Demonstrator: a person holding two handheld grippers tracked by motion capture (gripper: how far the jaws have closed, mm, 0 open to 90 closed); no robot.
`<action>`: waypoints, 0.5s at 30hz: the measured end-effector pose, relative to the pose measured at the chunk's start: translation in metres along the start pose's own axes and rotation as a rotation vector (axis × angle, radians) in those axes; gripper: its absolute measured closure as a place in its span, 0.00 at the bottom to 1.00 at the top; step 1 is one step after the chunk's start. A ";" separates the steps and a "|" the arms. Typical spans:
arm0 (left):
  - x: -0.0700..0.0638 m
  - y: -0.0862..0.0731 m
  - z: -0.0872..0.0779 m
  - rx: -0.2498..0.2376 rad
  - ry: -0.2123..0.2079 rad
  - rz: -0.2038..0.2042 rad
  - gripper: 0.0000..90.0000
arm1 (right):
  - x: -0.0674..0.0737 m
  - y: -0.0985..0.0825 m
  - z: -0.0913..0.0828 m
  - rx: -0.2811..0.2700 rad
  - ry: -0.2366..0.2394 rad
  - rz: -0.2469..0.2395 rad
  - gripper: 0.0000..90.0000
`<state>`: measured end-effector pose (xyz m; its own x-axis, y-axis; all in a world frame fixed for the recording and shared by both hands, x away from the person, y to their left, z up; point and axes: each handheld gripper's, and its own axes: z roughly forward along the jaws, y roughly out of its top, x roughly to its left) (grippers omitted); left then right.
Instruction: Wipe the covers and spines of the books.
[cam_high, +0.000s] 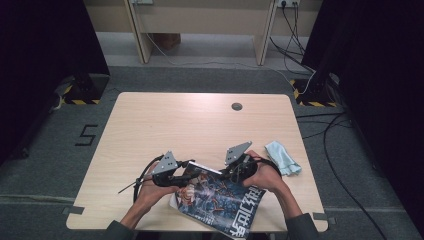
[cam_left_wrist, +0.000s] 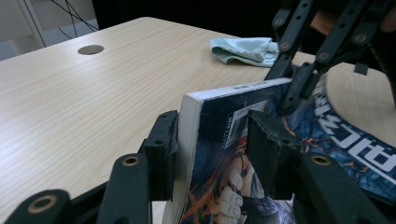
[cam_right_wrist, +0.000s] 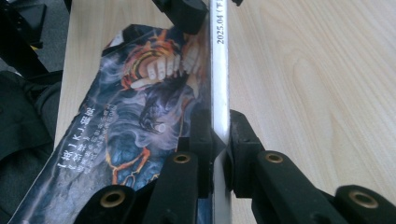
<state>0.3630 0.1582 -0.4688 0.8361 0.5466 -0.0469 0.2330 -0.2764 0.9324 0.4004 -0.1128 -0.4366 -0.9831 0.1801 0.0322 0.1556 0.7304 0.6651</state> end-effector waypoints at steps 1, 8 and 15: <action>0.001 0.000 -0.001 0.001 0.007 -0.006 0.58 | 0.002 0.002 -0.002 0.007 -0.010 0.003 0.92; 0.007 -0.004 -0.019 -0.002 0.035 -0.084 0.39 | 0.004 0.010 -0.013 0.007 -0.022 0.026 0.92; 0.008 -0.017 -0.043 0.043 0.074 -0.158 0.33 | 0.003 0.015 -0.029 0.010 -0.068 0.048 0.92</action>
<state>0.3446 0.2017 -0.4692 0.7486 0.6424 -0.1640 0.3811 -0.2144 0.8993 0.3964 -0.1210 -0.4049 -0.9658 0.2589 0.0127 0.2034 0.7263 0.6566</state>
